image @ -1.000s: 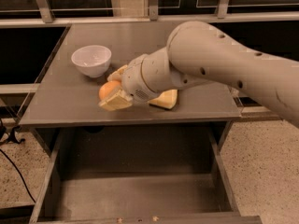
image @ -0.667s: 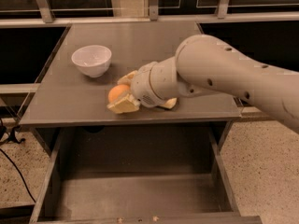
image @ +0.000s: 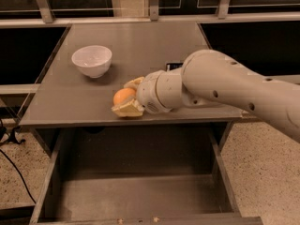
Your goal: Pick orange from top drawer and place on counter
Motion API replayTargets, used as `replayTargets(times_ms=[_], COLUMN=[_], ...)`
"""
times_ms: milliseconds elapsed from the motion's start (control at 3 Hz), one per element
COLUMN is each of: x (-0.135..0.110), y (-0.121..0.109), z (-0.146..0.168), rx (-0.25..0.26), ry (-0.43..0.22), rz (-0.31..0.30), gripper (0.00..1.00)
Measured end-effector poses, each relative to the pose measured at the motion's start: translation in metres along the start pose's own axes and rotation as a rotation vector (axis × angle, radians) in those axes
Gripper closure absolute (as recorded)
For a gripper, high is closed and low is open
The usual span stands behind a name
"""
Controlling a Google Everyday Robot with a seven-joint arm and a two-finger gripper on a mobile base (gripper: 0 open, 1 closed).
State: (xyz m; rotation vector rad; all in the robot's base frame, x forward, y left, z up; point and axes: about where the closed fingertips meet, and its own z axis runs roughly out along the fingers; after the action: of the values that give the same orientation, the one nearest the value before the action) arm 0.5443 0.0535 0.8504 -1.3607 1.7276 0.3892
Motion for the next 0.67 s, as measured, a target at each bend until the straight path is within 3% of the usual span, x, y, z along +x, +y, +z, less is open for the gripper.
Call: replayTargets(times_ms=[333,667], x=[-0.0026,-0.0015], y=[-0.0009,-0.0011], z=[-0.0019,-0.0023], rx=[0.0,0.002], ry=[0.0,-0.001], rz=[0.0,0.006], gripper=[1.0,0.81])
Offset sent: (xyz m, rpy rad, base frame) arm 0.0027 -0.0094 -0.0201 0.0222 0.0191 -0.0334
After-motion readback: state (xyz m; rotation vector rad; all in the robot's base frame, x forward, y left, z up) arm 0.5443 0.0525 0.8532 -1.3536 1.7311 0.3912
